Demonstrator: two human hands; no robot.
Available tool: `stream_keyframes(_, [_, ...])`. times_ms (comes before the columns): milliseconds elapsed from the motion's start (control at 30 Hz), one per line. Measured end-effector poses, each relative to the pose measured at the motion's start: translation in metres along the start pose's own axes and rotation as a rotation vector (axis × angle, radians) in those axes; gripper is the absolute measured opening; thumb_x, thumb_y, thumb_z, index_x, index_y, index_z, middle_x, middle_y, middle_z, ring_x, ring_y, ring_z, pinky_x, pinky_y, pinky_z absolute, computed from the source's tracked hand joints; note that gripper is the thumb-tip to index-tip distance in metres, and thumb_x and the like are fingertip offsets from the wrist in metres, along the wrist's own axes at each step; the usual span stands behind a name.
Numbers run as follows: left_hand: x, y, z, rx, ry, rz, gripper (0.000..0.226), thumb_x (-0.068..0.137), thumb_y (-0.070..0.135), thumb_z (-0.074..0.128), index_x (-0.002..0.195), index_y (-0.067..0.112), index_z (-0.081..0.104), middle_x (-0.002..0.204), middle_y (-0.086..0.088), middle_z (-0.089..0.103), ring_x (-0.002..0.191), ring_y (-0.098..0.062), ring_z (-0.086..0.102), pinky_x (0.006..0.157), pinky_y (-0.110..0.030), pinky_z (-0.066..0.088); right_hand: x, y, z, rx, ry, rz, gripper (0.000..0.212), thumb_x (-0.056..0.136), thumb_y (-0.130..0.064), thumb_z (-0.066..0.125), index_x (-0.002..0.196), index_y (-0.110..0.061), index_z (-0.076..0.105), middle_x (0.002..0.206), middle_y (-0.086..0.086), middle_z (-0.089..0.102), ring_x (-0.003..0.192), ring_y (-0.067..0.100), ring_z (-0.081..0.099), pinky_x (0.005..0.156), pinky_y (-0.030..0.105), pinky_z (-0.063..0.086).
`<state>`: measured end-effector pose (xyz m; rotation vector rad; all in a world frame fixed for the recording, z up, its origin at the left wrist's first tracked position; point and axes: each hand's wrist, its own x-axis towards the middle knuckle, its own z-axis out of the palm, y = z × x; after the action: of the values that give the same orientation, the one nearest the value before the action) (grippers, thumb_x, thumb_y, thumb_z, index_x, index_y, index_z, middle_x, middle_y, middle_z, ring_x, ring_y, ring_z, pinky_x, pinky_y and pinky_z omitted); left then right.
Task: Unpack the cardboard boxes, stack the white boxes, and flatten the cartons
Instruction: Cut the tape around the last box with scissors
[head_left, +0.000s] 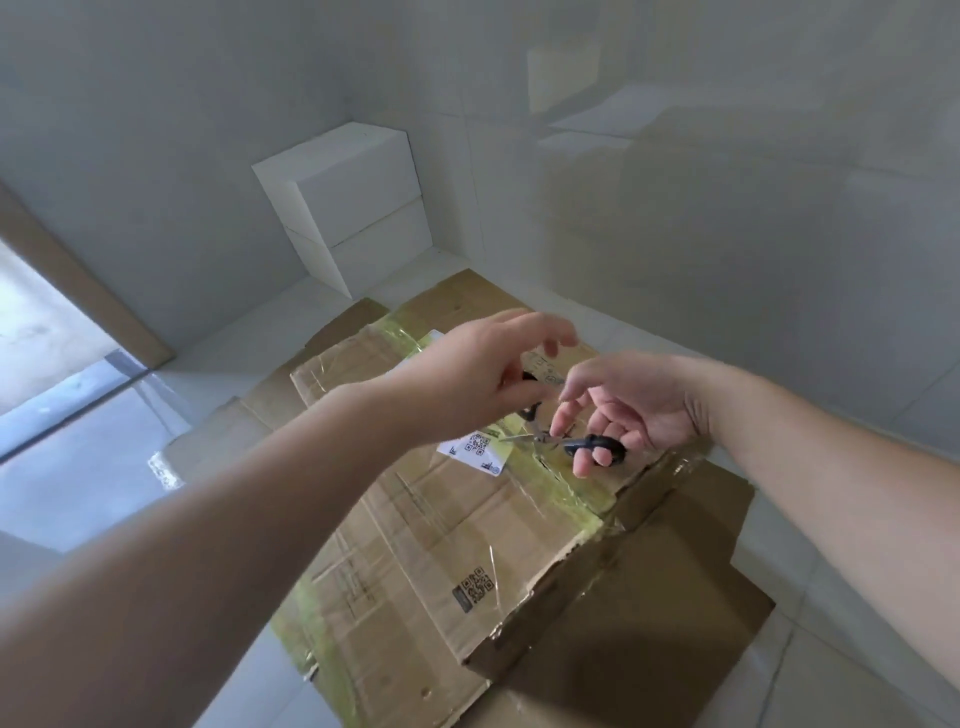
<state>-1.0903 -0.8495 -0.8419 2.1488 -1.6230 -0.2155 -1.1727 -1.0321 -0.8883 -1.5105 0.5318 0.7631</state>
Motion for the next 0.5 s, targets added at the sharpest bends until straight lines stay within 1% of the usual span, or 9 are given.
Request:
stream_keyframes(67, [0.012,-0.001,0.0,0.04,-0.029,-0.031,0.013,0.086,0.027,0.067,0.097,0.021,0.067,0.087,0.014,0.064,0.069,-0.002,0.058,0.068,-0.019,0.048,-0.001,0.003,0.004,-0.016,0.085,-0.086,0.032,0.086,-0.02,0.052,0.112,-0.001,0.054,0.084,0.026,0.069,0.049,0.015,0.056,0.033,0.014,0.032])
stream_keyframes(100, [0.015,-0.003,-0.001,0.057,-0.028,-0.052,0.009,0.086,0.029,0.067,0.091,0.022,0.068,0.083,0.015,0.064,0.069,0.001,0.057,0.065,-0.015,0.045,-0.001,0.005,0.006,-0.023,0.118,-0.132,0.03,0.085,-0.015,0.055,0.111,0.001,0.056,0.082,0.024,0.07,0.048,0.014,0.055,0.033,0.015,0.032])
stream_keyframes(167, [0.016,-0.012,0.001,0.08,-0.051,-0.07,0.009,0.084,0.034,0.068,0.089,0.026,0.066,0.083,0.02,0.061,0.071,0.01,0.053,0.062,-0.007,0.04,-0.004,0.009,0.012,-0.062,0.171,-0.197,0.022,0.085,-0.008,0.058,0.105,0.001,0.06,0.077,0.02,0.07,0.047,0.013,0.053,0.034,0.016,0.032])
stream_keyframes(200, [0.015,-0.017,0.004,0.087,-0.089,-0.076,0.009,0.083,0.034,0.069,0.089,0.029,0.066,0.085,0.022,0.06,0.073,0.011,0.053,0.064,-0.006,0.04,-0.005,0.011,0.016,-0.099,0.207,-0.216,0.017,0.084,-0.005,0.058,0.1,0.0,0.062,0.074,0.018,0.07,0.047,0.013,0.053,0.036,0.018,0.032])
stream_keyframes(267, [0.013,-0.028,0.011,0.073,-0.163,-0.107,0.004,0.083,0.031,0.07,0.087,0.029,0.069,0.083,0.021,0.062,0.075,0.006,0.056,0.072,-0.02,0.048,-0.005,0.016,0.025,-0.166,0.315,-0.271,0.009,0.082,-0.005,0.063,0.09,-0.001,0.065,0.07,0.015,0.071,0.048,0.014,0.056,0.047,0.024,0.038])
stream_keyframes(333, [0.013,-0.038,0.014,0.02,-0.165,-0.118,0.006,0.083,0.027,0.071,0.08,0.031,0.068,0.079,0.02,0.063,0.075,0.002,0.059,0.073,-0.027,0.05,-0.001,0.022,0.031,-0.227,0.465,-0.391,0.009,0.079,-0.012,0.073,0.079,-0.005,0.067,0.064,0.007,0.07,0.049,0.012,0.057,0.056,0.028,0.044])
stream_keyframes(400, [0.015,-0.049,0.014,-0.012,-0.157,-0.122,0.01,0.084,0.025,0.07,0.078,0.032,0.065,0.077,0.021,0.065,0.073,0.004,0.059,0.074,-0.028,0.052,0.001,0.027,0.035,-0.306,0.656,-0.535,0.017,0.075,-0.026,0.08,0.075,-0.014,0.068,0.064,-0.003,0.067,0.055,0.008,0.057,0.059,0.028,0.048])
stream_keyframes(433, [0.017,-0.054,0.014,-0.01,-0.165,-0.124,0.009,0.085,0.026,0.068,0.079,0.031,0.064,0.076,0.021,0.065,0.072,0.006,0.059,0.074,-0.029,0.053,0.002,0.031,0.038,-0.32,0.723,-0.585,0.023,0.071,-0.036,0.081,0.079,-0.018,0.068,0.07,-0.006,0.066,0.061,0.007,0.058,0.063,0.029,0.05])
stream_keyframes(500, [0.02,-0.063,0.014,0.008,-0.197,-0.123,0.006,0.087,0.03,0.065,0.081,0.03,0.065,0.075,0.021,0.065,0.072,0.006,0.059,0.075,-0.03,0.054,0.002,0.04,0.041,-0.259,0.745,-0.619,0.05,0.06,-0.058,0.077,0.095,-0.023,0.067,0.088,-0.009,0.066,0.081,0.006,0.061,0.079,0.027,0.052])
